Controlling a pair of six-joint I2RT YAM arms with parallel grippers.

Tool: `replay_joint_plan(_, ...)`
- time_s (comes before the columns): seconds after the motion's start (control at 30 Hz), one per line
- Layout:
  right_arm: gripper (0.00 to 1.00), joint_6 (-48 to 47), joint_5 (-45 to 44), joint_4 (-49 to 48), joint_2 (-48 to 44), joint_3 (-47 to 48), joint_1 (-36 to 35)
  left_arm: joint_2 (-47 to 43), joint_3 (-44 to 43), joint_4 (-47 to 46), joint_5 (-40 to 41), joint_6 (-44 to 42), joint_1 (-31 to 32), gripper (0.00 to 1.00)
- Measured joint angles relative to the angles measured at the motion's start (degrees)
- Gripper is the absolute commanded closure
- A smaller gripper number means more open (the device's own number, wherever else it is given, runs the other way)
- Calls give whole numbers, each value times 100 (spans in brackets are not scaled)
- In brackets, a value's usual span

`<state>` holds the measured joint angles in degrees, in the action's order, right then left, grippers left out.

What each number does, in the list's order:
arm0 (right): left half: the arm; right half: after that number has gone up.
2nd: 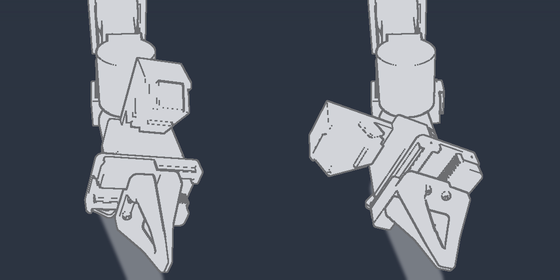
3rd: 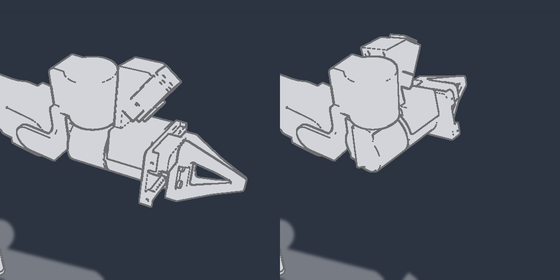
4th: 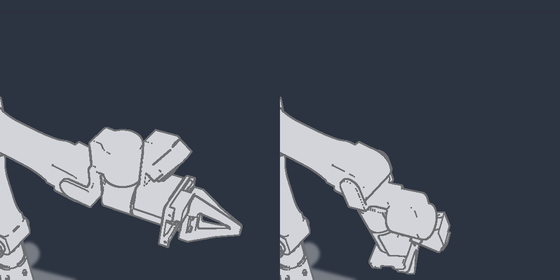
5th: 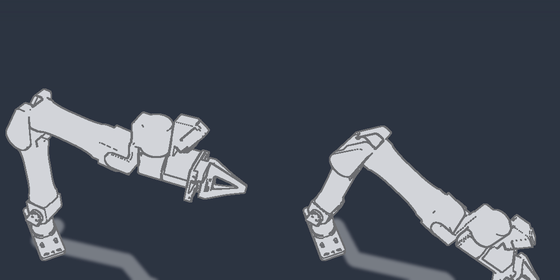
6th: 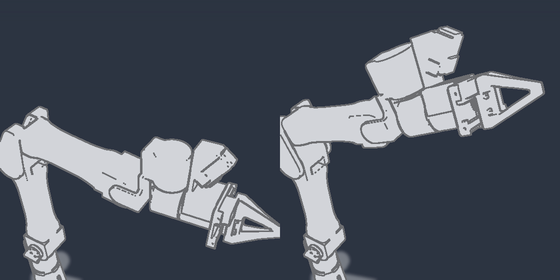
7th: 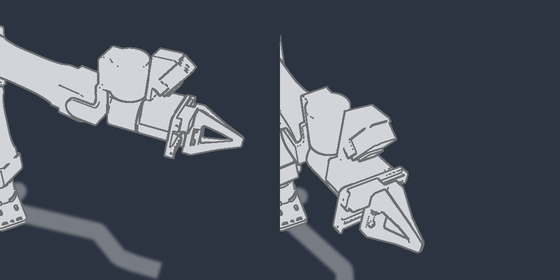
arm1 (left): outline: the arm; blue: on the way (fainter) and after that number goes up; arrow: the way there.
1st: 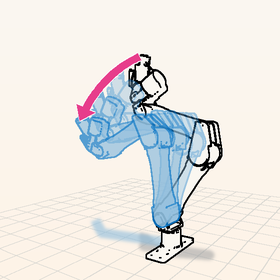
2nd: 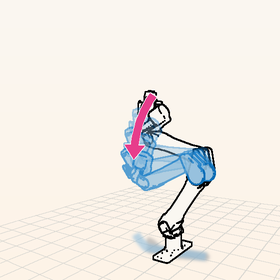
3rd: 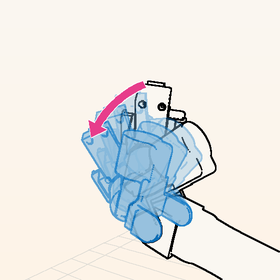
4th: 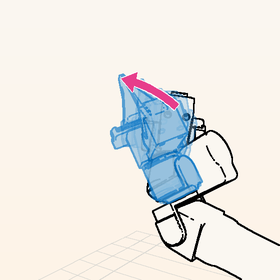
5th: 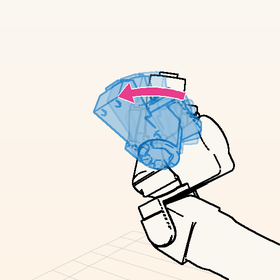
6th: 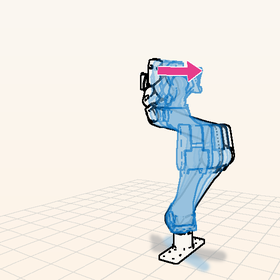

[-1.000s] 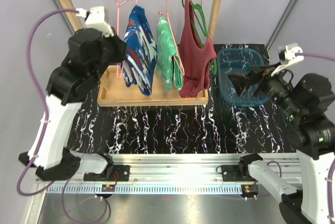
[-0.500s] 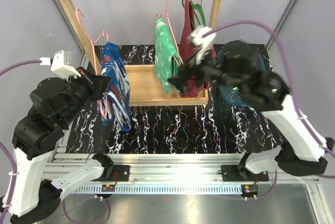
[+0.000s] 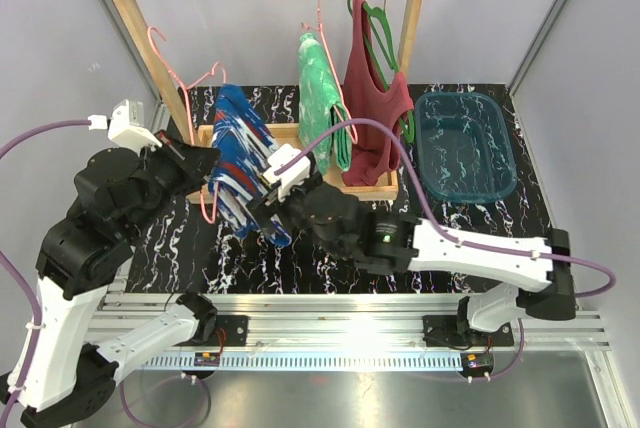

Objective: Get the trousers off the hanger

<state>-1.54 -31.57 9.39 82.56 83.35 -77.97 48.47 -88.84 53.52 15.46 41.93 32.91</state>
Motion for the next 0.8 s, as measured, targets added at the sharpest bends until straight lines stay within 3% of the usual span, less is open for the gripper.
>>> replay_joint_plan(0.2,6,-87,-402,-1141,485,-79,-61,-72,173,-234,-37,319,15,100)
replay_joint_plan(0.8,11,-345,-651,-1998,1163,258,-35,-85,181,-422,61,511,15,100)
